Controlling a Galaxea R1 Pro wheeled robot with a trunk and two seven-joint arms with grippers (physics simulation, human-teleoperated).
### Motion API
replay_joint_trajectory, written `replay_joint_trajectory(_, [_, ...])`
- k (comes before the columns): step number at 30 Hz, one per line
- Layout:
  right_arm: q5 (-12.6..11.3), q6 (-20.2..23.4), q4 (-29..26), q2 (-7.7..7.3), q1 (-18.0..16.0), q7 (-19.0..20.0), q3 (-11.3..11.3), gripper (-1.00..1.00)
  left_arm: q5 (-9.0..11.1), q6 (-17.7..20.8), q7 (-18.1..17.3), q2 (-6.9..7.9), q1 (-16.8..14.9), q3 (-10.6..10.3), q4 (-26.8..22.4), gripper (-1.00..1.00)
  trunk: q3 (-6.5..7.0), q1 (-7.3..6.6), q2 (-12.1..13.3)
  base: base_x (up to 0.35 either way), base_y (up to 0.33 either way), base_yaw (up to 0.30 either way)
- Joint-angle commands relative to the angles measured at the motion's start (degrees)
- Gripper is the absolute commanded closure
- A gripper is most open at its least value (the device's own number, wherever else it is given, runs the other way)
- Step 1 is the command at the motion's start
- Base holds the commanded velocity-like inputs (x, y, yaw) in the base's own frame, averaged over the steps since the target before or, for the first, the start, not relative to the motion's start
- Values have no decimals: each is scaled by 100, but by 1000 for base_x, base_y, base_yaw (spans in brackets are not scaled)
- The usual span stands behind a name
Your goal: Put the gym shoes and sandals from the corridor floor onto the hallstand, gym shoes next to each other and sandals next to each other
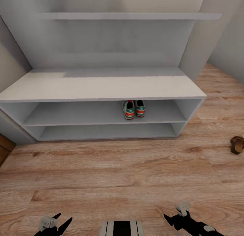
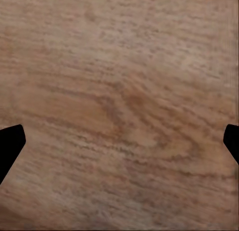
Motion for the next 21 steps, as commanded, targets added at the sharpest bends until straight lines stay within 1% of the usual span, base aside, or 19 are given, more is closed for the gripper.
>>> replay_joint_trajectory(1, [54,-20,4,-3,28,14,-55,-100,10,-24,-25,-2,-2,11,6,-100,-4,-1,-1,0,0,-262])
replay_joint_trajectory(6, [46,-41,0,-5,91,9,-68,-100,16,-25,-25,-7,-2,11,12,-100,-4,-1,-1,0,0,-265])
replay_joint_trajectory(8, [-1,-72,0,-10,117,7,-73,-100,18,-25,-28,-10,-2,11,14,-100,-4,-1,-1,0,0,-273])
replay_joint_trajectory(12, [-195,-183,1,-9,159,6,-76,-100,20,-22,-32,-12,-2,11,16,-100,-4,-1,-1,0,0,-286])
replay_joint_trajectory(13, [-300,-231,1,-11,190,5,-77,-100,20,-21,-31,-13,-2,11,18,-100,-4,-1,-1,0,0,-294])
replay_joint_trajectory(17, [-535,-302,1,-14,258,5,-77,-100,22,-22,-32,-13,-2,11,21,-100,-4,-1,-1,0,0,-296])
replay_joint_trajectory(18, [-649,-324,1,-16,285,5,-78,-100,22,-20,-33,-13,-2,11,22,-100,-4,-1,-1,0,0,-298])
replay_joint_trajectory(21, [-816,-348,1,-21,327,7,-78,-100,22,-19,-33,-13,-2,11,23,-100,-4,-1,-1,0,0,-299])
